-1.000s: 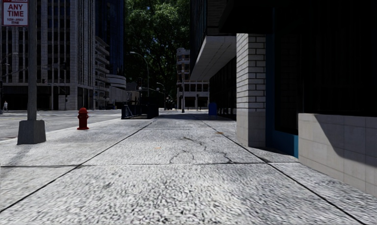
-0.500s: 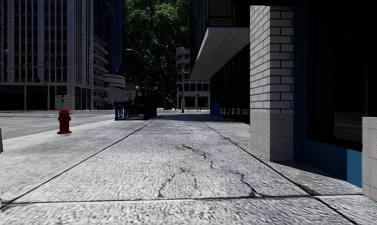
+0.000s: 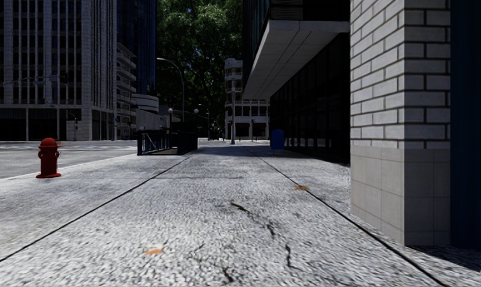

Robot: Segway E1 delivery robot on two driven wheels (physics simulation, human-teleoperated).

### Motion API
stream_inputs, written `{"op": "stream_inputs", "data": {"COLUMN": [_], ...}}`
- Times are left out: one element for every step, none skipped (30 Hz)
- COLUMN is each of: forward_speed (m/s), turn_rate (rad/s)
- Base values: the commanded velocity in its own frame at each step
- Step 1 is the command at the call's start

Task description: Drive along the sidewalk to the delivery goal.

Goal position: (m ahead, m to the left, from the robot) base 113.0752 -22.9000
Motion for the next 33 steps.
{"op": "stream_inputs", "data": {"forward_speed": [2.00, 2.00, 2.00, 2.00, 2.00, 2.00, 2.00, 2.00, 2.00, 2.00, 2.00, 2.00, 2.00, 2.00, 2.00, 2.00, 2.00, 2.00, 2.00, 2.00, 2.00, 2.00, 2.00, 2.00, 2.00, 2.00, 2.00, 2.00, 2.00, 2.00, 2.00, 2.00, 2.00], "turn_rate": [0.00, 0.00, 0.00, 0.00, 0.00, 0.00, 0.00, 0.00, 0.00, 0.00, 0.00, 0.00, 0.00, 0.00, 0.00, 0.00, 0.00, 0.00, 0.00, 0.00, 0.00, 0.00, 0.00, 0.00, 0.00, 0.00, 0.00, 0.00, 0.00, 0.00, 0.00, 0.00, 0.00]}}
